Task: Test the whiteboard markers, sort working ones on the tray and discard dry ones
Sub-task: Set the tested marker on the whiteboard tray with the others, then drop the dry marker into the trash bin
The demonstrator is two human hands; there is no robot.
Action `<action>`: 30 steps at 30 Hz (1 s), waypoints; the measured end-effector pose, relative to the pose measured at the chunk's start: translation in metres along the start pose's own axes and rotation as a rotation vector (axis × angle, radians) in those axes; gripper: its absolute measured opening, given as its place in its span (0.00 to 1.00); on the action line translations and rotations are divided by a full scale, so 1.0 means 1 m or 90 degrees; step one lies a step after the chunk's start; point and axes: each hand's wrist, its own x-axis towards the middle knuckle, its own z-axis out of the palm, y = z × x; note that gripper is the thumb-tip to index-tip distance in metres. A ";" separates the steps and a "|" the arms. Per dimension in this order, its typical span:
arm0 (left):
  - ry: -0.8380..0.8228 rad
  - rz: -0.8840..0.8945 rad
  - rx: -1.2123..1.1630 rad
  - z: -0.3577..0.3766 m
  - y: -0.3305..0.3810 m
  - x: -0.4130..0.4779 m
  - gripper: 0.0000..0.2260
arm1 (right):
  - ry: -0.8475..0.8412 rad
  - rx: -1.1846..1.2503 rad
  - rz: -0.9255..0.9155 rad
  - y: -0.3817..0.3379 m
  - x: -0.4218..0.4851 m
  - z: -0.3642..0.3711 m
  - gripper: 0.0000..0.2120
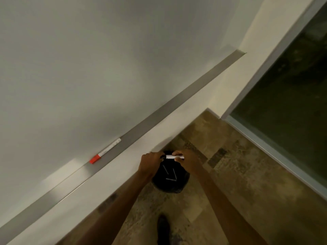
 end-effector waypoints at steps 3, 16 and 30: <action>-0.042 -0.010 0.009 0.012 0.003 0.012 0.13 | -0.013 -0.019 0.027 0.012 0.004 0.001 0.10; 0.091 -0.099 -0.092 0.007 0.010 0.007 0.08 | 0.010 0.013 0.056 0.013 0.005 -0.008 0.16; 0.438 -0.178 -0.113 -0.085 -0.059 -0.064 0.04 | 0.075 0.022 -0.227 -0.153 0.051 0.028 0.06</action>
